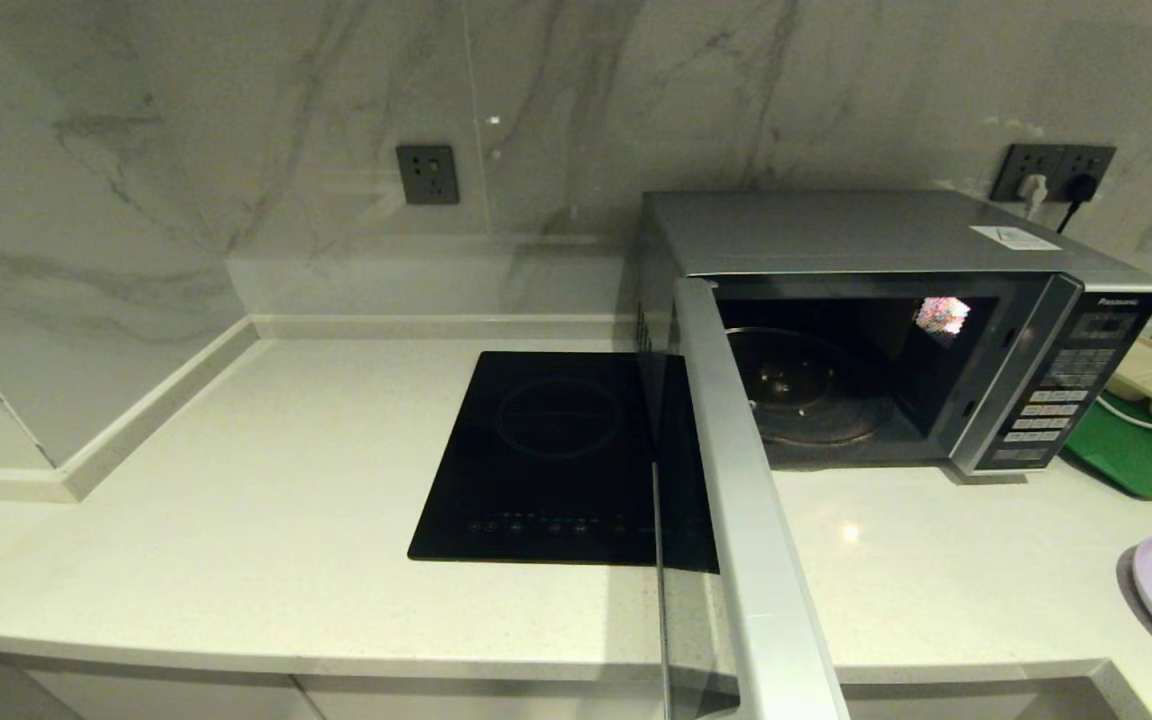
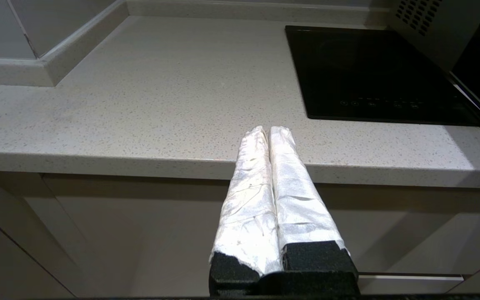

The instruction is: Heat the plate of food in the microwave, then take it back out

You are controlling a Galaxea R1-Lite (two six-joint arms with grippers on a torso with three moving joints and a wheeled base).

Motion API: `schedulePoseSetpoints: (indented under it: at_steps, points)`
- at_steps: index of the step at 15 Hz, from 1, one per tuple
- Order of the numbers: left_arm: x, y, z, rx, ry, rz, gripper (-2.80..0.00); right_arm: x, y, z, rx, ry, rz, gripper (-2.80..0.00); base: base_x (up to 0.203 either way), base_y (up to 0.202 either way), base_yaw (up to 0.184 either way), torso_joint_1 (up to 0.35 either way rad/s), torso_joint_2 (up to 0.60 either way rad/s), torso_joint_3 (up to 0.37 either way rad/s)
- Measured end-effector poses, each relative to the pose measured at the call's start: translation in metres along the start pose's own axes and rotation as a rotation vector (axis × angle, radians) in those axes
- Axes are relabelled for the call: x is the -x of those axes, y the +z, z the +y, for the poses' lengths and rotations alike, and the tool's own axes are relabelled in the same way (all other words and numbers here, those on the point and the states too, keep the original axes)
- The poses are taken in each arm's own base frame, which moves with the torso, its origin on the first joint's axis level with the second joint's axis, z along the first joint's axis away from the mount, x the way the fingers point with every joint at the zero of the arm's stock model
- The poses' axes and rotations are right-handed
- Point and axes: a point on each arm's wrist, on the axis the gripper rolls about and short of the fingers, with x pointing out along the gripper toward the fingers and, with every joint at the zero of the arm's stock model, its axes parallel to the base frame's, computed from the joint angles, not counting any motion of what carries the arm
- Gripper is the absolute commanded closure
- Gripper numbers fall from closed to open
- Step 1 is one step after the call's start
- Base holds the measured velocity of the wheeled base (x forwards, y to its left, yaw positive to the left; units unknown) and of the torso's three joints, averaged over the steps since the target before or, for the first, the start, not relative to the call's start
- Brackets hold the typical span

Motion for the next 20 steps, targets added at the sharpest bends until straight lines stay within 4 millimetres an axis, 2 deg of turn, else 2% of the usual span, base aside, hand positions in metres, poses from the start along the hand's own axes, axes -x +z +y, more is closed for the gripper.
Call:
schedulePoseSetpoints:
  at_steps: [1,4,6,10,13,15,17,20]
  points:
    - [0.000,0.000,0.000,0.000,0.000,0.000,0.00,0.011,-0.003,0.005,0.008,0.014,-0.001,0.00,0.000,0.000,0.000,0.000,0.00,0.000]
    - [0.000,0.000,0.000,0.000,0.000,0.000,0.00,0.057,-0.022,0.029,0.058,0.091,0.037,0.00,0.000,0.000,0.000,0.000,0.00,0.000]
    - [0.000,0.000,0.000,0.000,0.000,0.000,0.00,0.098,-0.043,0.054,0.118,0.150,0.068,0.00,0.000,0.000,0.000,0.000,0.00,0.000]
    - [0.000,0.000,0.000,0.000,0.000,0.000,0.00,0.190,-0.113,0.102,0.304,0.263,0.196,0.00,0.000,0.000,0.000,0.000,0.00,0.000]
    - [0.000,0.000,0.000,0.000,0.000,0.000,0.00,0.249,-0.153,0.114,0.445,0.307,0.277,0.00,0.000,0.000,0.000,0.000,0.00,0.000]
    - [0.000,0.000,0.000,0.000,0.000,0.000,0.00,0.275,-0.164,0.118,0.536,0.323,0.279,0.00,0.000,0.000,0.000,0.000,0.00,0.000]
    - [0.000,0.000,0.000,0.000,0.000,0.000,0.00,0.296,-0.162,0.130,0.636,0.365,0.231,0.00,0.000,0.000,0.000,0.000,0.00,0.000]
    - [0.000,0.000,0.000,0.000,0.000,0.000,0.00,0.310,-0.155,0.158,0.797,0.396,0.185,0.00,0.000,0.000,0.000,0.000,0.00,0.000]
